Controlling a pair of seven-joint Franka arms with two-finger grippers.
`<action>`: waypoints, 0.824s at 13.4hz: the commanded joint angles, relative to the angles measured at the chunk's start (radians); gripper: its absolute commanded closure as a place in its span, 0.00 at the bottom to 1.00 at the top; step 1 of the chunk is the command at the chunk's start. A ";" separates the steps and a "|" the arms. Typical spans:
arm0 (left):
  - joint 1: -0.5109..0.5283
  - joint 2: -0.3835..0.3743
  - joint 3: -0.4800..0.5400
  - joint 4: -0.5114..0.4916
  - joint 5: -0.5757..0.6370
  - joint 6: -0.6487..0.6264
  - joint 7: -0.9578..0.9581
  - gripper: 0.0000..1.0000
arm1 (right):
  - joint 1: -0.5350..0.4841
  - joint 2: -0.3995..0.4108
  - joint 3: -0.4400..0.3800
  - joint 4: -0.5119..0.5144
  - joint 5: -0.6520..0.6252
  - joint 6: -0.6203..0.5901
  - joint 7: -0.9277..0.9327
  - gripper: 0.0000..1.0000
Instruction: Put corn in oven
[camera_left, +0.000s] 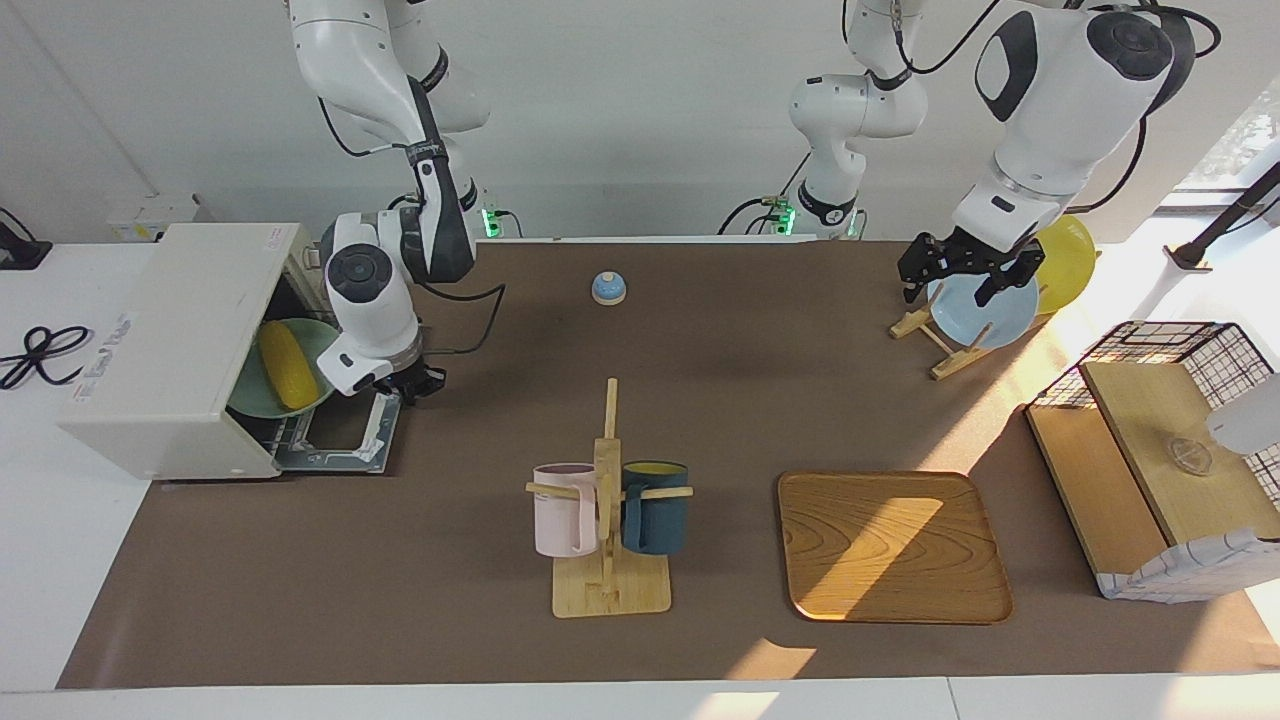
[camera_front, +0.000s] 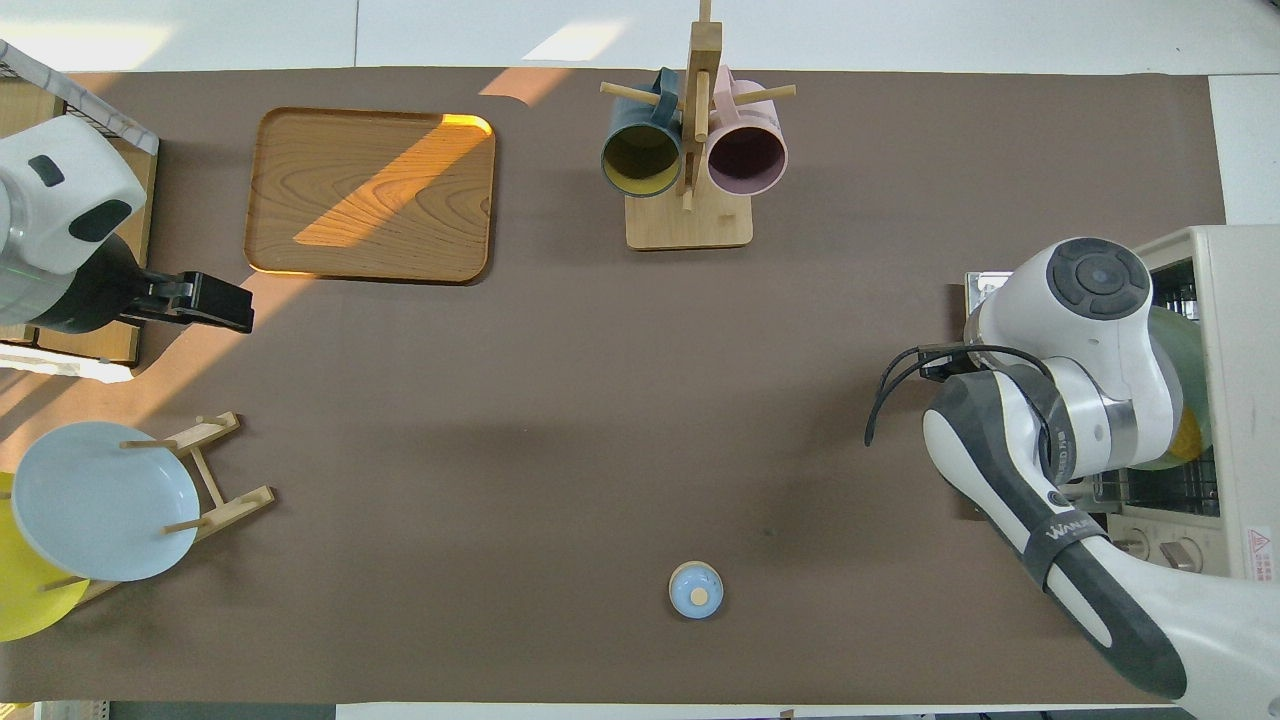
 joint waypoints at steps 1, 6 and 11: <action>0.001 -0.018 0.001 -0.016 0.018 0.006 0.004 0.00 | -0.028 -0.023 0.007 -0.053 -0.019 0.044 0.000 1.00; 0.001 -0.018 0.001 -0.016 0.018 0.004 0.004 0.00 | -0.032 -0.020 0.009 0.109 -0.194 -0.178 -0.105 1.00; 0.001 -0.020 0.001 -0.016 0.018 0.006 0.004 0.00 | -0.154 -0.066 0.009 0.207 -0.182 -0.306 -0.335 1.00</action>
